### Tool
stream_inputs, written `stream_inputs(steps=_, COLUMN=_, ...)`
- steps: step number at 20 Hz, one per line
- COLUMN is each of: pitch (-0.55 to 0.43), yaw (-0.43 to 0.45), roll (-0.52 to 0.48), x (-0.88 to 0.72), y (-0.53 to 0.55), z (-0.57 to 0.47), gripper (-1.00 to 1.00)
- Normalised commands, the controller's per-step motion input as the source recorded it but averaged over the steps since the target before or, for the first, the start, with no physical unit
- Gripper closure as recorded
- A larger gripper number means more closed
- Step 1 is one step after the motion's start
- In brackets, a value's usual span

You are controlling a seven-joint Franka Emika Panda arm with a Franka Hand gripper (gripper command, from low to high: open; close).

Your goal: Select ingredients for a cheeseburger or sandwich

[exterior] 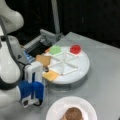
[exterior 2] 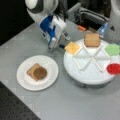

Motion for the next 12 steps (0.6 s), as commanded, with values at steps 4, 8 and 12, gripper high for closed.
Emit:
stream_inputs(steps=4, pitch=-0.031, yaw=-0.038, roll=0.125, x=0.14, y=0.05, z=0.02, gripper=-1.00)
stream_inputs(steps=8, pitch=-0.016, yaw=-0.059, roll=0.098, x=0.11, y=0.04, z=0.02, gripper=-1.00)
stream_inputs(steps=12, pitch=-0.014, yaw=-0.079, roll=0.077, x=0.08, y=0.05, z=0.02, gripper=-1.00)
